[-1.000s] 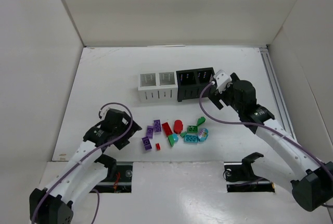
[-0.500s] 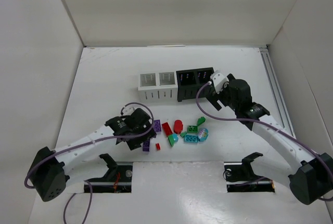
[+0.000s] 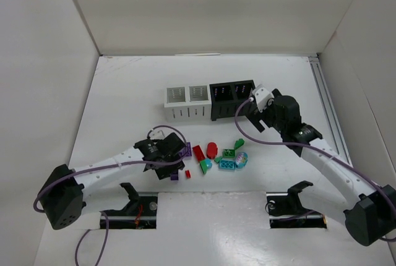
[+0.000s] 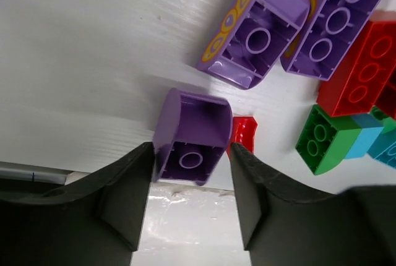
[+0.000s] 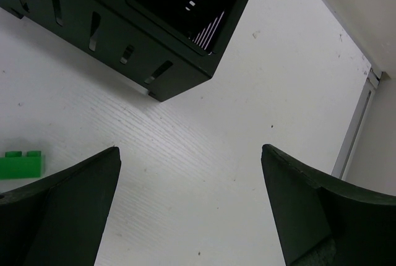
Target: Sort the legos into containers by color
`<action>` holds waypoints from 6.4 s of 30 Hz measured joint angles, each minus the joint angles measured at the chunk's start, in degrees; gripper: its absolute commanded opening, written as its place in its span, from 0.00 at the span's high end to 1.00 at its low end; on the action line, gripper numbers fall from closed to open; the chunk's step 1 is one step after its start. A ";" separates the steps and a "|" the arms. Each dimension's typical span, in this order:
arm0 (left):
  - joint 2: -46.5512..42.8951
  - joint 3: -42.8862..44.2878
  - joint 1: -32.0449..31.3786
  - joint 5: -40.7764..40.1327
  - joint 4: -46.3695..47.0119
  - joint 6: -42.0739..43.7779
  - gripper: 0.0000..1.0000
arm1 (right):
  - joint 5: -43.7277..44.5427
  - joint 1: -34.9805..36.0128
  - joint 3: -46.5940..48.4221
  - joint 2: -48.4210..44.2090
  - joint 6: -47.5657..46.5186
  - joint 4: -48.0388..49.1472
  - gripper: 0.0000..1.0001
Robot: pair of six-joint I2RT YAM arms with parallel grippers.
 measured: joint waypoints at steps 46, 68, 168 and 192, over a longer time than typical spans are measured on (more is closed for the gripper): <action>21.84 34.56 21.00 -13.79 21.75 35.91 0.52 | 1.11 13.27 -0.85 -0.02 -2.36 -0.66 0.00; -2.36 17.40 21.14 -16.06 20.02 31.21 0.00 | -3.34 34.56 15.04 30.08 -2.36 6.05 0.06; -28.57 0.50 21.55 -18.03 15.69 17.31 0.00 | 8.63 36.11 26.58 52.85 48.02 7.23 0.69; -22.01 -1.09 21.59 -16.37 16.79 16.31 0.00 | -0.55 32.04 40.65 41.29 11.67 7.08 0.81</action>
